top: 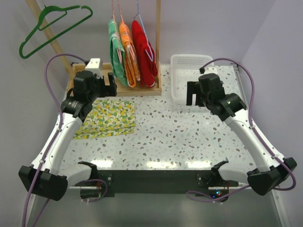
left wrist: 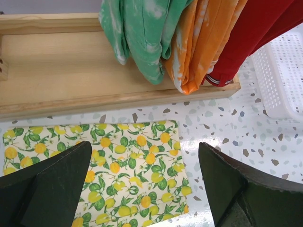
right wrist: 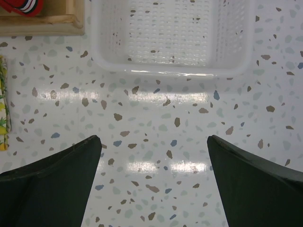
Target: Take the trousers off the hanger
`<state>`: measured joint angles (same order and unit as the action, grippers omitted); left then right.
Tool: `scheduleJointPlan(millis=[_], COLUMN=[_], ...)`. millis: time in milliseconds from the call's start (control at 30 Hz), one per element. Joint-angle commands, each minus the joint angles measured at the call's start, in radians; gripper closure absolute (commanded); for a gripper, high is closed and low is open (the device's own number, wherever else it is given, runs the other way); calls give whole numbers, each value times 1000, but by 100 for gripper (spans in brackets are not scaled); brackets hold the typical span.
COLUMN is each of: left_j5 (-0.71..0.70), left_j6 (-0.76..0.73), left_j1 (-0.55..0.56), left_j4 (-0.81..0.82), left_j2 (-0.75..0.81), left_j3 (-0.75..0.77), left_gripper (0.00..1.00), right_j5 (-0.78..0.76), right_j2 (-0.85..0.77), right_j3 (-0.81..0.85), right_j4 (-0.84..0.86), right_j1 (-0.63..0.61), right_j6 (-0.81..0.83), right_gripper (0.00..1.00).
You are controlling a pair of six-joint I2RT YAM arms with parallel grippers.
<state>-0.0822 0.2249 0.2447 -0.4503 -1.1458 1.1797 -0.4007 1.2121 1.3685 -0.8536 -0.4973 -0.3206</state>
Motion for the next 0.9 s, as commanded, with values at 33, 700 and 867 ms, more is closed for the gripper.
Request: scheduleJointPlan(millis=[33,700,867], left_j5=[15,-1,16], left_j6=[-10,19,24], left_j1=[7,7,7], left_j4=[22,-45,-7], left_j2=[52,-72,-188], left_j3=[8,481,624], left_gripper=[0,5,5], right_j5=[0,-33,-16], right_j2=[18,29,50], right_j3=[40,29,24], right_j4=[4,1,5], right_j1=[-4,-3,-6], right_j6=[3,-23,-34], right_gripper=[1,1,1])
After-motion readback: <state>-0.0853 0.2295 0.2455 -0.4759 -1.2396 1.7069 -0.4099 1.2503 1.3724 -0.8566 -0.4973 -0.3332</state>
